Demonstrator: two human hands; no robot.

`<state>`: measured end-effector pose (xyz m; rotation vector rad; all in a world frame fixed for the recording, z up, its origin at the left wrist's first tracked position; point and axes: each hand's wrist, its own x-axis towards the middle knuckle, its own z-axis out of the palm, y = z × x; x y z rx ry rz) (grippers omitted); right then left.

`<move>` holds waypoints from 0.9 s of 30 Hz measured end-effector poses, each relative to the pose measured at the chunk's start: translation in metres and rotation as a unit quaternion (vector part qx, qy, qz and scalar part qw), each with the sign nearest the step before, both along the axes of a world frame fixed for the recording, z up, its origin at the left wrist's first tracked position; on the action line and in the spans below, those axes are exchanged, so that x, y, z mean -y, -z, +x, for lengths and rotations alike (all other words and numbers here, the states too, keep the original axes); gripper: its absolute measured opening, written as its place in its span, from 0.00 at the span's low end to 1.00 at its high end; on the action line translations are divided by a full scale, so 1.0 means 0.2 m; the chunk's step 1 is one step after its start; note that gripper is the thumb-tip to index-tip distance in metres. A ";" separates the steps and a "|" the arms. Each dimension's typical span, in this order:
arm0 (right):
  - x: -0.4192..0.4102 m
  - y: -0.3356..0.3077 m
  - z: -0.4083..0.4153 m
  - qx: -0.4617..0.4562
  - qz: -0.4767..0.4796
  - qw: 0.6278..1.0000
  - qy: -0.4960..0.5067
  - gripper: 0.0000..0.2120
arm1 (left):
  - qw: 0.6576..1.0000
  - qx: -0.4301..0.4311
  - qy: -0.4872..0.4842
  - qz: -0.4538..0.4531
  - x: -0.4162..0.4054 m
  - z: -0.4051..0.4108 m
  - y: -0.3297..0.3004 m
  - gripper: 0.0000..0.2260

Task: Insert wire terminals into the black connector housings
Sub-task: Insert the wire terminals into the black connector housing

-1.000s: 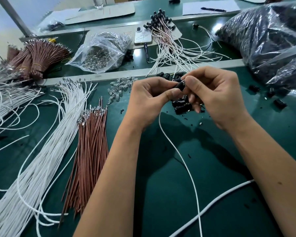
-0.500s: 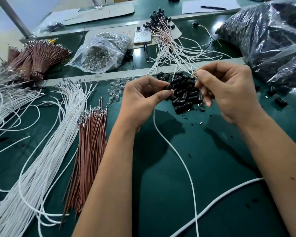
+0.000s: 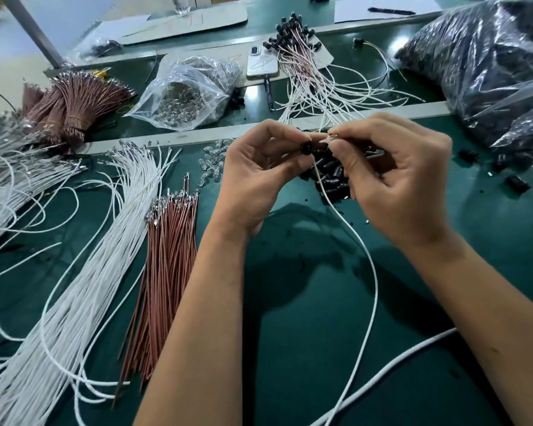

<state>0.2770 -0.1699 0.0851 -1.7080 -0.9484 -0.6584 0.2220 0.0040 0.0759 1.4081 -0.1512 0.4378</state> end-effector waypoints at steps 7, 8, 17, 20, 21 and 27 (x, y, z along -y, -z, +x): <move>-0.01 -0.01 -0.03 0.040 -0.013 0.999 0.009 0.06 | 1.000 -0.008 -0.007 -0.007 0.00 0.00 0.00 0.11; -0.01 -0.01 -0.04 0.046 -0.016 0.999 0.010 0.06 | 1.000 -0.009 -0.009 -0.009 0.00 0.00 0.00 0.11; -0.01 0.00 -0.02 0.046 0.035 0.996 0.072 0.07 | 0.998 0.013 0.028 -0.061 0.02 -0.01 -0.02 0.12; 0.00 0.01 -0.01 0.016 0.035 0.996 0.082 0.06 | 0.997 0.021 0.038 -0.068 0.03 -0.01 -0.03 0.12; -0.01 0.02 -0.01 0.007 0.037 0.996 0.080 0.05 | 0.996 0.023 0.041 -0.070 0.03 -0.02 -0.04 0.12; -0.02 0.03 0.00 -0.059 0.056 0.996 0.037 0.04 | 0.997 0.031 0.040 -0.065 0.03 -0.02 -0.06 0.12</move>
